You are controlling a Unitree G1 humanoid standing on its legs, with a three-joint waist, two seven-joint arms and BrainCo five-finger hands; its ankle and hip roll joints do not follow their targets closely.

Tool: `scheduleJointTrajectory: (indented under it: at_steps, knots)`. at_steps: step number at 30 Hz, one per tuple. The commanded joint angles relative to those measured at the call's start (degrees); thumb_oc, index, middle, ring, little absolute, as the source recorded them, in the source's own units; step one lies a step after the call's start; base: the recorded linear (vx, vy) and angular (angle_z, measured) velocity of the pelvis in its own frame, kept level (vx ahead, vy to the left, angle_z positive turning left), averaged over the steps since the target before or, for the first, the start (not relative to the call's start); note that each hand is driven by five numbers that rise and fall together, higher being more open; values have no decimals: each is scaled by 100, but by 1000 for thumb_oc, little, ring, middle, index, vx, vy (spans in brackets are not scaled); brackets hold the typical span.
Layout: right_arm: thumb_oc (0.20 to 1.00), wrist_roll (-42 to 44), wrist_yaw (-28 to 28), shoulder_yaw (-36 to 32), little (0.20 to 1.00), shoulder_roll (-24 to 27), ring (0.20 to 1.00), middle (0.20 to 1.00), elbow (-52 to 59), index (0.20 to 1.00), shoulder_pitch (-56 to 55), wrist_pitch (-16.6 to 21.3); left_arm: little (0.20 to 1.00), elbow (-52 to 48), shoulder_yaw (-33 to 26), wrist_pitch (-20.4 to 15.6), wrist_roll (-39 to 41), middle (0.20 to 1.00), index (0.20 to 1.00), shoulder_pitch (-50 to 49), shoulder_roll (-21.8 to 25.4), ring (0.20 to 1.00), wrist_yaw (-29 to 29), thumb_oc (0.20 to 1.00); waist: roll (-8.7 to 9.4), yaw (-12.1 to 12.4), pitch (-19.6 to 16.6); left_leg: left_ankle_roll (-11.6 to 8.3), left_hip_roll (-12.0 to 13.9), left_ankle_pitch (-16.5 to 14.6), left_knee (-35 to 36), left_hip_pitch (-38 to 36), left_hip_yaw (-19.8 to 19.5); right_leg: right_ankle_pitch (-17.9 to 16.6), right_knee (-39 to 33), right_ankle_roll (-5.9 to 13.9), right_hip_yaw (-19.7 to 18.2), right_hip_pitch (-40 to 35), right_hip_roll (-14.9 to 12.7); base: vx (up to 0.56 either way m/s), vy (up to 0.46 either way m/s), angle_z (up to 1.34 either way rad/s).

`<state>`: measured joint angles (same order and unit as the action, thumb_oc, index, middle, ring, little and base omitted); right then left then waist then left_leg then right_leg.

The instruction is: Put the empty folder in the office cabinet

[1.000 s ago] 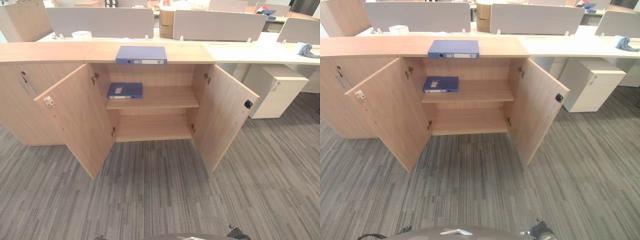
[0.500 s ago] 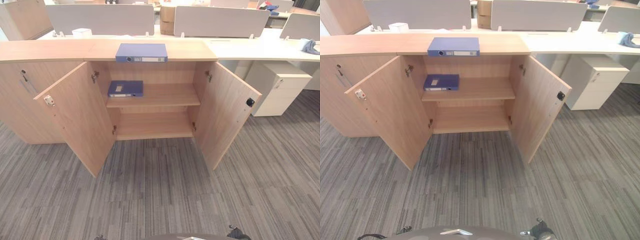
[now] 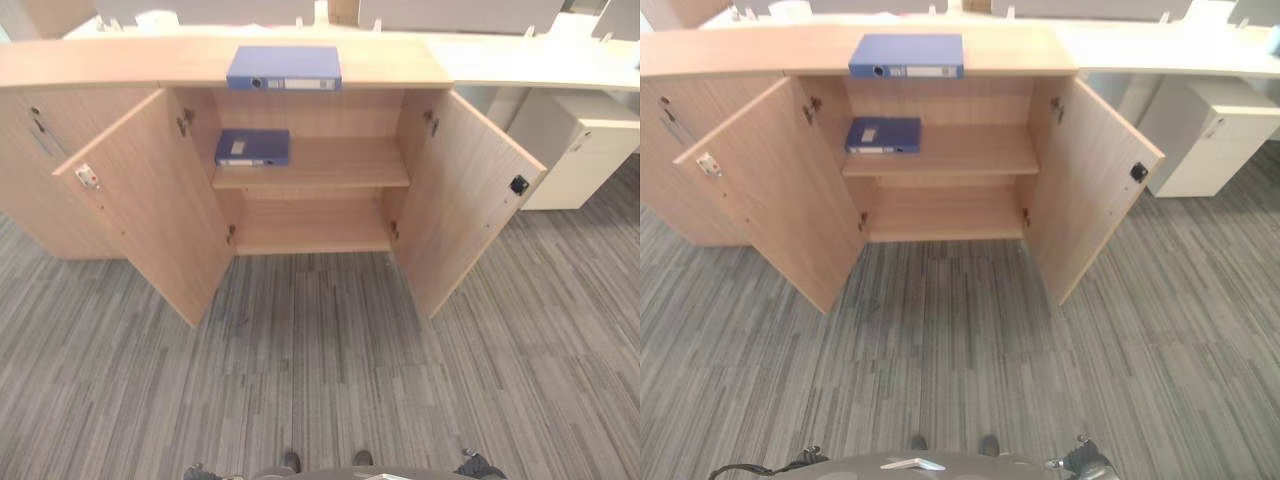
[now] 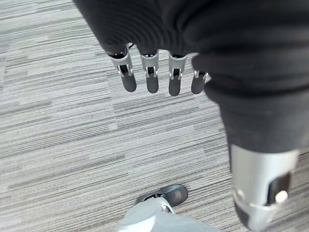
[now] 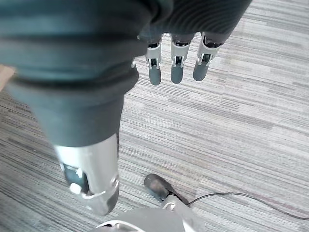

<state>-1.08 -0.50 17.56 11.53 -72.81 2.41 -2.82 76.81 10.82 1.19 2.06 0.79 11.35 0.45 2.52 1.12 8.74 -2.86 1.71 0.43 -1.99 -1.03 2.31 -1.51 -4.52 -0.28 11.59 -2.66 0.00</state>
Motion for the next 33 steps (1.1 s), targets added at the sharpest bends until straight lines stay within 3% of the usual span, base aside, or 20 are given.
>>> scheduleJointTrajectory:
  at_steps: [1, 3, 4, 5, 6, 10, 14, 16, 17, 18, 19, 20, 22, 23, 25, 26, 27, 28, 30, 33]
  knots:
    - [1000, 36, -40, 84, 1000, 284, 1000, 1000, -107, 1000, 253, 3, 1000, 251, -76, -64, 250, 1000, 1000, 286, 196, 1000, 19, 1000, 250, 98, 193, -56, -83, -727, -1176, 486, -19, 705, 471, 345, -24, -53, -292, 47, -99, 6]
    - [1000, 18, -55, 63, 1000, 375, 1000, 1000, -112, 1000, 312, -12, 1000, 225, -85, -81, 342, 1000, 1000, 329, 214, 1000, 53, 1000, 280, 179, 345, -82, -82, -447, -1832, 1019, -48, 800, 506, 286, -2, -105, -318, 129, -67, 7]
    - [1000, 2, -61, 51, 1000, 447, 1000, 1000, -115, 1000, 368, -37, 1000, 231, -108, -89, 388, 1000, 1000, 311, 200, 1000, 56, 1000, 287, 237, 359, -43, -1, -370, -1805, 1497, 154, 889, 434, 320, 55, -224, -348, 178, -12, -2]
    - [1000, 2, -61, 51, 1000, 447, 1000, 1000, -115, 1000, 367, -37, 1000, 231, -107, -89, 388, 1000, 1000, 310, 200, 1000, 56, 1000, 286, 241, 356, -41, 2, -385, -1824, 1506, 157, 892, 434, 322, 51, -223, -347, 254, 21, -2]
    - [1000, 8, -66, 43, 1000, 461, 1000, 1000, -125, 1000, 379, -39, 1000, 233, -117, -92, 382, 1000, 1000, 280, 193, 1000, 46, 1000, 280, 284, 325, -27, 53, -319, -1658, 1661, 263, 915, 390, 358, 45, -297, -349, 234, 52, -5]
    - [1000, 63, -81, -18, 1000, 541, 1000, 1000, -189, 1000, 439, 6, 1000, 279, -165, -120, 348, 1000, 1000, 67, 182, 1000, 34, 1000, 96, 586, 233, -240, 366, 560, -527, 2014, 507, 1042, 98, 504, -56, -774, -294, 383, 109, -12]
    - [1000, 46, -78, -177, 1000, 555, 1000, 1000, -339, 1000, 448, 46, 1000, 313, -285, -131, 377, 1000, 1000, -72, 203, 1000, 16, 1000, -93, 870, 118, -438, 566, 1029, 366, 2121, 712, 1263, -34, 711, -299, -1415, -458, 458, 181, -33]
    - [1000, -8, -25, -192, 1000, 523, 1000, 1000, -383, 1000, 446, 36, 1000, 369, -351, -118, 333, 1000, 1000, -127, 206, 1000, -19, 1000, -122, 943, 12, -390, 533, 1053, 482, 1939, 693, 1318, 11, 788, -370, -1544, -549, 509, 226, -58]
    - [1000, -92, 42, -291, 1000, 453, 1000, 1000, -494, 1000, 337, 28, 1000, 475, -416, -98, 299, 1000, 1000, -178, 214, 1000, -8, 1000, -106, 1012, -160, -281, 355, 1209, 484, 1795, 640, 1334, 333, 942, -377, -1628, -839, 780, 381, -74]
    - [1000, -80, 56, -378, 1000, 419, 1000, 1000, -539, 1000, 281, 30, 1000, 563, -463, -86, 271, 1000, 1000, -176, 233, 1000, 2, 1000, -65, 1003, -253, -162, 174, 1128, 532, 1604, 676, 1176, 754, 1078, -364, -1531, -1047, 731, 423, -82]
    - [1000, -54, 78, -485, 1000, 429, 1000, 1000, -586, 1000, 249, 14, 1000, 654, -508, -68, 255, 1000, 1000, -194, 221, 1000, -7, 1000, -25, 959, -285, 0, -75, 992, 541, 1399, 772, 578, 1317, 1332, -315, -1390, -1394, 486, 385, -101]
    - [1000, -39, 108, -572, 1000, 452, 1000, 1000, -584, 1000, 233, -14, 1000, 698, -532, -49, 263, 1000, 1000, -196, 176, 1000, -26, 1000, -17, 889, -275, 157, -303, 852, 573, 1146, 837, -312, 1994, 1502, -344, -1082, -1770, 388, 412, -87]
    - [1000, 45, 78, -637, 1000, 494, 1000, 1000, -572, 1000, 216, -37, 1000, 675, -473, -8, 278, 1000, 1000, -145, 134, 1000, -37, 1000, -127, 691, -222, 388, -541, 680, 682, 761, 763, -1249, 3167, 1171, -537, -429, -2008, 328, 399, -57]
    - [1000, 91, 48, -679, 1000, 500, 1000, 1000, -558, 1000, 196, -34, 1000, 653, -415, 5, 252, 1000, 1000, -110, 126, 1000, -43, 1000, -236, 614, -219, 473, -578, 530, 699, 606, 702, -1332, 3520, 1049, -524, -198, -2010, 374, 346, -1]
    - [1000, 188, -3, -734, 1000, 480, 1000, 1000, -557, 1000, 212, -22, 1000, 628, -385, -7, 315, 1000, 1000, -37, 138, 1000, -44, 1000, -306, 456, -177, 520, -649, 263, 699, 348, 626, -1074, 3575, 966, -76, 196, -2272, 371, 204, 38]
    - [1000, 207, -22, -720, 1000, 471, 1000, 1000, -543, 1000, 226, -18, 1000, 587, -373, -19, 371, 1000, 1000, 28, 159, 1000, -28, 1000, -377, 345, -113, 501, -583, 195, 699, 237, 560, -787, 3459, 856, 93, 532, -2220, 451, -15, 24]
    - [1000, 225, -31, -653, 1000, 444, 1000, 1000, -518, 1000, 263, -6, 1000, 487, -339, -46, 451, 1000, 1000, 152, 195, 1000, -23, 1000, -438, 120, 29, 435, -482, 67, 699, -22, 371, -108, 2835, 716, 136, 980, -1664, 332, -62, 0]
    - [1000, 225, -31, -652, 1000, 445, 1000, 1000, -519, 1000, 267, -6, 1000, 487, -341, -46, 451, 1000, 1000, 154, 194, 1000, -23, 1000, -452, 116, 27, 430, -465, 71, 699, -16, 366, -128, 2802, 707, 151, 967, -1644, 368, -148, 10]
    - [1000, 303, -53, -651, 1000, 422, 1000, 1000, -543, 1000, 270, -17, 1000, 452, -377, -61, 441, 1000, 1000, 200, 241, 1000, 5, 1000, -326, -72, 118, 354, -507, -160, 699, -325, 191, -132, 1474, 823, 66, 1009, -1137, 350, -175, 51]
    - [1000, 434, -82, -709, 1000, 390, 1000, 1000, -576, 1000, 195, -8, 1000, 447, -380, -87, 343, 1000, 1000, 222, 246, 1000, 48, 1000, -142, -274, 125, 294, -498, -397, 699, -620, 51, -282, 587, 864, -295, 1043, -652, 378, -158, 66]
